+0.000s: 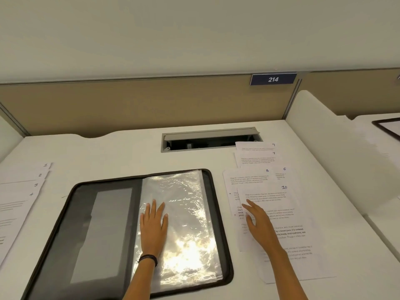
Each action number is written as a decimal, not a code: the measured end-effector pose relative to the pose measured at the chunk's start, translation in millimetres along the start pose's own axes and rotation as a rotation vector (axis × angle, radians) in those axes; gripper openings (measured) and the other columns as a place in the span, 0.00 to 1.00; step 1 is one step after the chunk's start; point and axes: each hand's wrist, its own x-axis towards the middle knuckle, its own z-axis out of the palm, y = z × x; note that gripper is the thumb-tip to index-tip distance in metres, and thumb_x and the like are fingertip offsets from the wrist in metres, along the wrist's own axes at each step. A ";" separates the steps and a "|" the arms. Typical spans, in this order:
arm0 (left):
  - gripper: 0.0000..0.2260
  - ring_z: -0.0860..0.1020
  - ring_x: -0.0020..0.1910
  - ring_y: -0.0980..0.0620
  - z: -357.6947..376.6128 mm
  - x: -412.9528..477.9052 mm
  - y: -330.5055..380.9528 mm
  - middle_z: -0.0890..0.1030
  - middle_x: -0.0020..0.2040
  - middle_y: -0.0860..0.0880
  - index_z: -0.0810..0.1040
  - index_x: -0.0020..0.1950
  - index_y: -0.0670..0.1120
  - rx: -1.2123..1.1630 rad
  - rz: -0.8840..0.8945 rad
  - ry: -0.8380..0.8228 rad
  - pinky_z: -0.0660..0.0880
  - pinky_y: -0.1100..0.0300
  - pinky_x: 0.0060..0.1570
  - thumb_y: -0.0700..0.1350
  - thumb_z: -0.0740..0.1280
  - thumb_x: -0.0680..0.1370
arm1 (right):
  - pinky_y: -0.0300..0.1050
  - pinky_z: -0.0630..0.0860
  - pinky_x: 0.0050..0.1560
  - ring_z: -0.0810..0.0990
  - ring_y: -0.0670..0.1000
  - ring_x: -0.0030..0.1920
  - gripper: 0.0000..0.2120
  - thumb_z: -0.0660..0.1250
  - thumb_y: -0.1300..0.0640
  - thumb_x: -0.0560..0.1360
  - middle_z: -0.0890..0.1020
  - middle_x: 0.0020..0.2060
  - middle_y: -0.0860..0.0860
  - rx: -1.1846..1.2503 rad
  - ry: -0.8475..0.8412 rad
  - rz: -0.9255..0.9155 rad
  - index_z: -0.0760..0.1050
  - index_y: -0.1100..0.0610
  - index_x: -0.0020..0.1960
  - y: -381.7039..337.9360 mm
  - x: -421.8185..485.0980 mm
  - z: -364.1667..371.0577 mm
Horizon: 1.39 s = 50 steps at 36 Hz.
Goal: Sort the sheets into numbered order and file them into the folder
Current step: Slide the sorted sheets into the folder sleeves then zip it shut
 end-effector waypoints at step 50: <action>0.19 0.49 0.76 0.57 37.5 12.2 121.9 0.58 0.77 0.53 0.64 0.74 0.50 -0.221 0.259 -0.293 0.43 0.60 0.75 0.49 0.54 0.83 | 0.53 0.68 0.62 0.75 0.59 0.61 0.15 0.62 0.59 0.75 0.77 0.62 0.58 -0.156 0.176 -0.058 0.78 0.60 0.60 45.0 1.2 21.4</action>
